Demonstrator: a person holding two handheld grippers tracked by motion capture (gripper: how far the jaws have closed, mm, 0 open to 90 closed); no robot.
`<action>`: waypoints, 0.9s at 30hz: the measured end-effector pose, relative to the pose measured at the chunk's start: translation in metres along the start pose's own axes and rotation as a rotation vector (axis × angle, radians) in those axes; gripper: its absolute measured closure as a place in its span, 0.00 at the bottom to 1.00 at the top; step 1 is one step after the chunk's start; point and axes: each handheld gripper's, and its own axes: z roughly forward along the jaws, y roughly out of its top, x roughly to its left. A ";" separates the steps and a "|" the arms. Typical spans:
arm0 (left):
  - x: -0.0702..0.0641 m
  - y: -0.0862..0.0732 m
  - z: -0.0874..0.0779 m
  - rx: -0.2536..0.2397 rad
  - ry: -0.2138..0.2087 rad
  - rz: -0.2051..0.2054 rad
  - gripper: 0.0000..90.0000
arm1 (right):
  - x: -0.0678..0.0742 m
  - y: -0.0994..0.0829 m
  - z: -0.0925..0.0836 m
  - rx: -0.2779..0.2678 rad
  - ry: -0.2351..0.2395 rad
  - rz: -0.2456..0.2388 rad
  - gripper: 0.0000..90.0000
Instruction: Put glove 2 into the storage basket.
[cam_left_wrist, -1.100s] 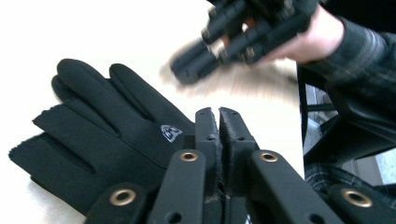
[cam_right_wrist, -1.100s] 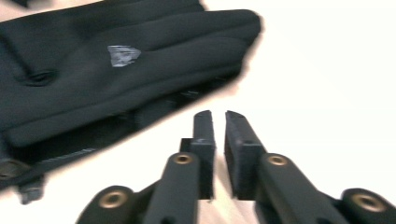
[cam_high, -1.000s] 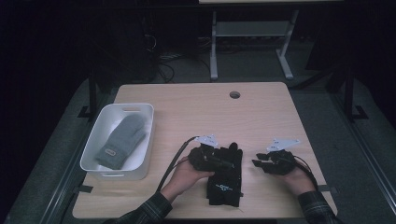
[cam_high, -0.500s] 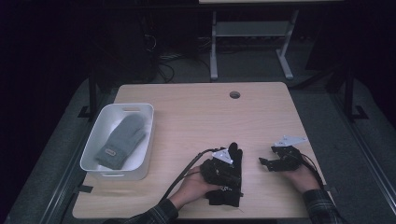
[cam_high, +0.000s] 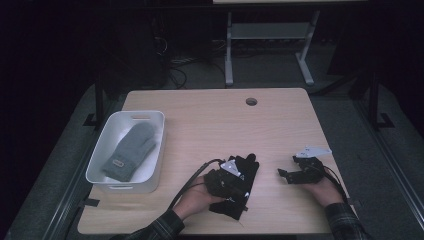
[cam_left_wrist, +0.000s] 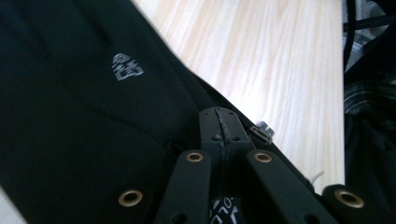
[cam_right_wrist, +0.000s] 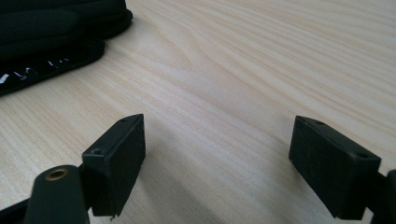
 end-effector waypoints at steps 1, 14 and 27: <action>0.003 -0.003 -0.004 0.004 0.010 -0.007 0.99 | 0.000 0.000 0.000 0.000 0.000 0.000 0.20; 0.024 -0.026 -0.034 0.016 0.115 -0.060 0.99 | 0.000 0.000 0.000 -0.001 0.003 -0.006 0.19; 0.039 -0.007 -0.052 -0.098 0.157 -0.075 0.54 | 0.000 0.000 0.001 0.001 0.002 -0.008 0.18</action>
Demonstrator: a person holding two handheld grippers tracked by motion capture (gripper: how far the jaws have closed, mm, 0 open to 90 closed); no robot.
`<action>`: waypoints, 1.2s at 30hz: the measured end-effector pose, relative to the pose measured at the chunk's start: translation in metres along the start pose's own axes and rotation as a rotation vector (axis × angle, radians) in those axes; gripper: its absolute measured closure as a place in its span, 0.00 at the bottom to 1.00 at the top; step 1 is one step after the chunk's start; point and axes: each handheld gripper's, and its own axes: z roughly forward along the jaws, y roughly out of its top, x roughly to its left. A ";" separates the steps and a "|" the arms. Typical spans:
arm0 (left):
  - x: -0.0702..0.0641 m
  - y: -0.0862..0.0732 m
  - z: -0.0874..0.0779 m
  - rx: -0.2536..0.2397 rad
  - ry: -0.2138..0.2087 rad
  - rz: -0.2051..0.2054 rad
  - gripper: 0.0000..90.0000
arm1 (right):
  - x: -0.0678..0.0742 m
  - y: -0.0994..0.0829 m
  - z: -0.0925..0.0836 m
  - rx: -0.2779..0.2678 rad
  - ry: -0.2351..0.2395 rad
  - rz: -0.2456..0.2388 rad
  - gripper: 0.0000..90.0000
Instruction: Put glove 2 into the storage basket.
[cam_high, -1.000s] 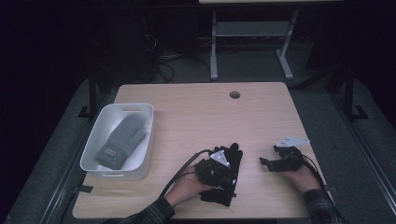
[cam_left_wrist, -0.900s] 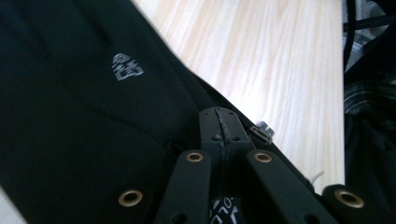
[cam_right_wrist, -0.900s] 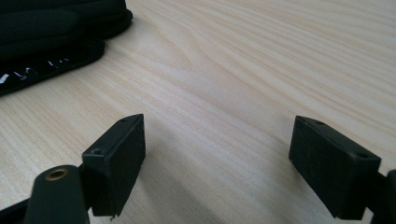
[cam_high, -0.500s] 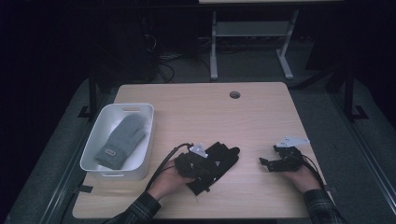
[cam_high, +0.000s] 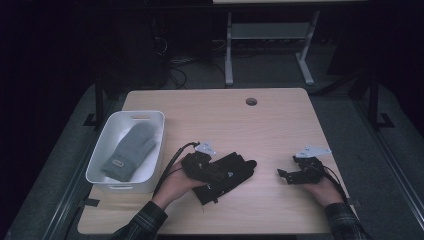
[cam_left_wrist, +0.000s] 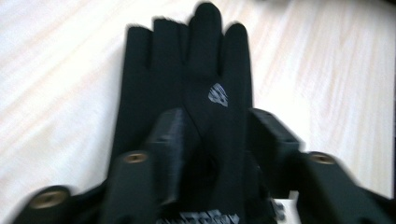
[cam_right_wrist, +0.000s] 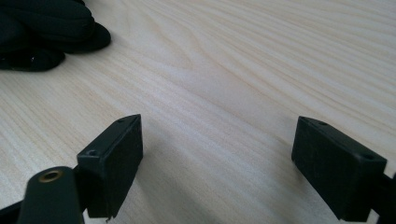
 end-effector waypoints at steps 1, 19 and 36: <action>0.001 0.001 0.002 -0.009 0.001 -0.014 0.49 | 0.000 0.000 0.000 0.000 0.000 0.000 0.18; 0.007 -0.003 0.036 0.107 0.106 0.080 0.19 | 0.000 0.000 0.000 0.002 0.000 0.001 0.18; 0.008 -0.007 0.035 0.103 -0.030 0.056 0.70 | 0.001 0.000 0.000 0.003 -0.001 0.002 0.18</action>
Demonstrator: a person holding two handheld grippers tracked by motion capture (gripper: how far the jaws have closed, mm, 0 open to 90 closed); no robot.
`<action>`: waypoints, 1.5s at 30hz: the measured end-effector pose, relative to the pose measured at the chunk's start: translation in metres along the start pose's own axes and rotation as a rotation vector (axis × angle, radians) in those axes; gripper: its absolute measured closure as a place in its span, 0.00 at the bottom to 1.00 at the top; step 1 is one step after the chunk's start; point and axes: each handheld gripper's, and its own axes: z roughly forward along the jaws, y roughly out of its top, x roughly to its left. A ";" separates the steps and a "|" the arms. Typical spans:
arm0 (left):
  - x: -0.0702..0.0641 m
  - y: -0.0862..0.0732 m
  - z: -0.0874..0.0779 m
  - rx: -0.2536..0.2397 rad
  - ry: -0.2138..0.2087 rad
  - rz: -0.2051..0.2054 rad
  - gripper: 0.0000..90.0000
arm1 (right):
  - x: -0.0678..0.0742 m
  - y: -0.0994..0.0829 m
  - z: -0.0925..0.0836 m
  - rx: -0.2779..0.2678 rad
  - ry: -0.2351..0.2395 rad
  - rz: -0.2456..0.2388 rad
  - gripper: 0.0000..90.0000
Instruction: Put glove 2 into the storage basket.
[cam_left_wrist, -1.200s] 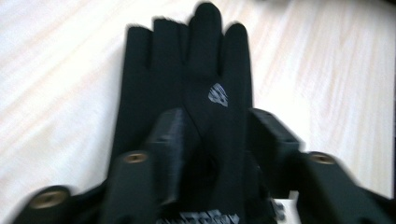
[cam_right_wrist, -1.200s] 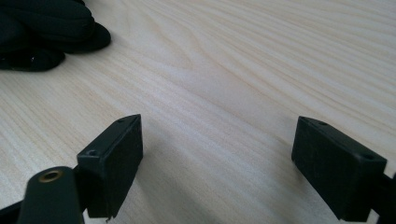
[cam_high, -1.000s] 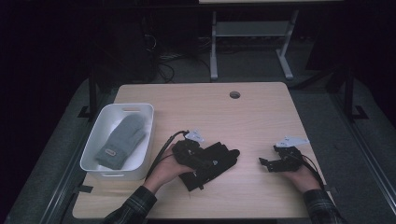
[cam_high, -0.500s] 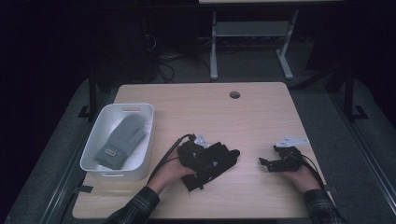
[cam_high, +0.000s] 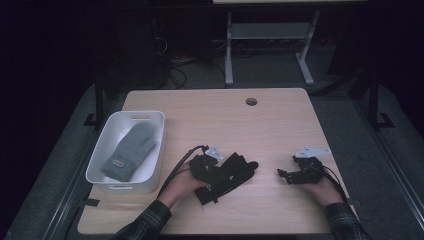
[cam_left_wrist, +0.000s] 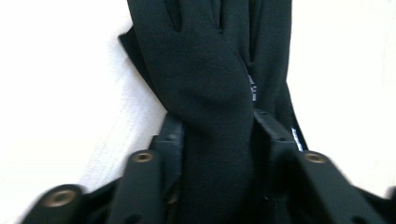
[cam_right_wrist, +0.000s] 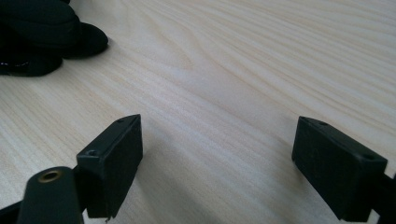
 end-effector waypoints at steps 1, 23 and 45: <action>0.000 0.001 0.000 0.004 -0.003 -0.005 0.72 | 0.000 0.000 0.000 0.000 0.000 0.000 0.18; 0.007 0.026 -0.091 -0.089 0.058 -0.092 0.76 | 0.000 0.000 0.000 0.000 0.000 0.001 0.18; 0.076 -0.035 -0.222 -0.144 0.264 -0.304 0.75 | 0.001 0.000 0.000 0.002 0.000 0.003 0.17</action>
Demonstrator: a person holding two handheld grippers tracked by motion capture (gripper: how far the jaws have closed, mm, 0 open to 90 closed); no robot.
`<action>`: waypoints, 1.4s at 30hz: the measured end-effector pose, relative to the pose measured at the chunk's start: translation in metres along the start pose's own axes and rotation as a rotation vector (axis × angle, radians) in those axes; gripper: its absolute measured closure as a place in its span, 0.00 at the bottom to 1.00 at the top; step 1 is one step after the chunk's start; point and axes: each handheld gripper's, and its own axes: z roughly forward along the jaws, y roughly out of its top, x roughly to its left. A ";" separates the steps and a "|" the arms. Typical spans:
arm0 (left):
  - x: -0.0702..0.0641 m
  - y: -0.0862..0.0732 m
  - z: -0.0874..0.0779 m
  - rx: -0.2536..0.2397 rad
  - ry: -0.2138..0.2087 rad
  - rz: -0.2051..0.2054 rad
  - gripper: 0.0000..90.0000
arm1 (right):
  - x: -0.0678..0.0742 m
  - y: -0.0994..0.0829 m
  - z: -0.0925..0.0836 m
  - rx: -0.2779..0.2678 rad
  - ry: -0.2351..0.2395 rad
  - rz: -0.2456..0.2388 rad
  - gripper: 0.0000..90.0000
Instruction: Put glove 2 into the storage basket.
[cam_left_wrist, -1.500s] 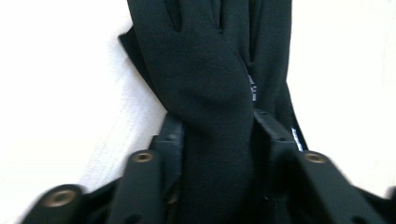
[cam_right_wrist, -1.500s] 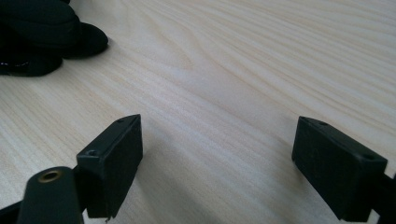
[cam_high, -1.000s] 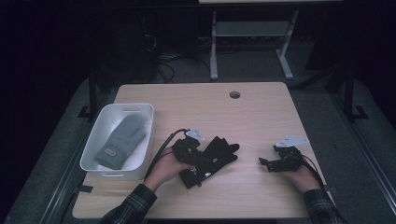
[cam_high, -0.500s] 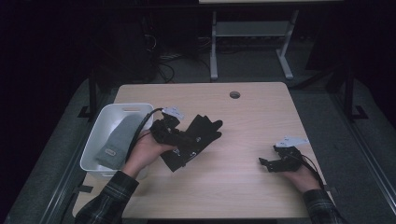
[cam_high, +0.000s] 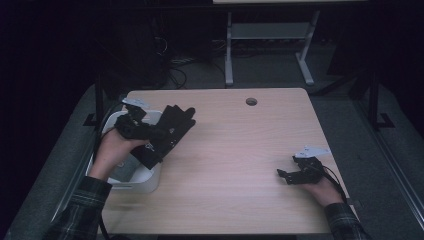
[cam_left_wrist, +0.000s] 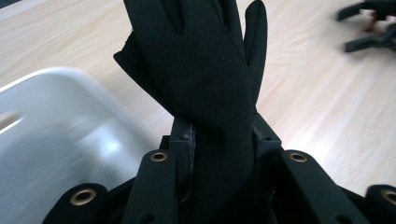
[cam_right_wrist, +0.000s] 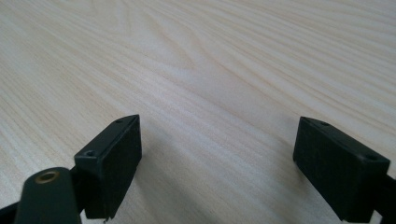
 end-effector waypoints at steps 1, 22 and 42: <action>0.006 -0.004 -0.004 -0.001 0.010 -0.015 0.76 | 0.000 0.000 0.000 0.000 0.000 0.000 0.17; 0.083 -0.078 -0.004 0.047 0.108 -0.220 0.67 | 0.000 0.000 0.000 0.000 -0.001 -0.001 0.17; 0.039 -0.042 -0.010 -0.090 0.166 -0.097 0.18 | 0.000 0.000 0.000 0.001 -0.001 -0.001 0.17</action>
